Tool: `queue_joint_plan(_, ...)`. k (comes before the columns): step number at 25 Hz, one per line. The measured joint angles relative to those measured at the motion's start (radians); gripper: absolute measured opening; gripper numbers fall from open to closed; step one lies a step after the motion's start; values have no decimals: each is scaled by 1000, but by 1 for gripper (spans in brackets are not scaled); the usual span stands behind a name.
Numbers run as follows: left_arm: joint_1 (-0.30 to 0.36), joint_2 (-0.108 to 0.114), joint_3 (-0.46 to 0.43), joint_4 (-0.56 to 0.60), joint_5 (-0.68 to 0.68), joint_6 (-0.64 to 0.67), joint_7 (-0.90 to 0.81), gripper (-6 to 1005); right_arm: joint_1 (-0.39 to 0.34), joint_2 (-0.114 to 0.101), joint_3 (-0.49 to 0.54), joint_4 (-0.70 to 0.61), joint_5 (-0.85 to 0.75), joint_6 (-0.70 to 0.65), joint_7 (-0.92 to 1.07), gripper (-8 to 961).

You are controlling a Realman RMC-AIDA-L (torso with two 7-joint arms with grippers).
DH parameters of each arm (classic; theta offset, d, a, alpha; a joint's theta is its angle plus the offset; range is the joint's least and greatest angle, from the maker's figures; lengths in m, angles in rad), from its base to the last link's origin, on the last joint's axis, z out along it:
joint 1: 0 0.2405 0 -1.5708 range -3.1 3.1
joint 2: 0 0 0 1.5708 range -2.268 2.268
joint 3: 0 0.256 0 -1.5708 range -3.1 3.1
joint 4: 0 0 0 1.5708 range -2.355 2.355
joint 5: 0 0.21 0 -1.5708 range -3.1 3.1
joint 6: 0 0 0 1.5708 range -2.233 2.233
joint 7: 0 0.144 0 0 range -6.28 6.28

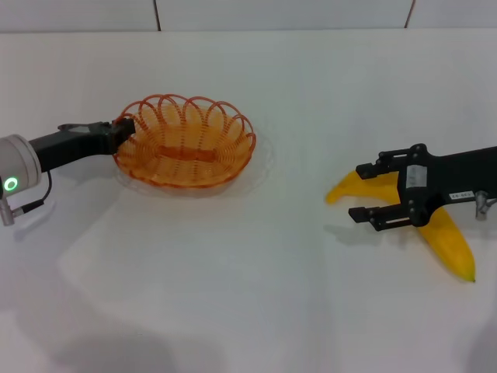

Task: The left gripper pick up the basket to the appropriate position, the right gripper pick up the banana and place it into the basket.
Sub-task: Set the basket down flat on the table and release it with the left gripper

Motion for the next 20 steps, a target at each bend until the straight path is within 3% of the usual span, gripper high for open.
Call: queue_joint_plan(20,-8,-2,9,-28,6,-28,2,116,3,2,-9,16,-1,20,0,758)
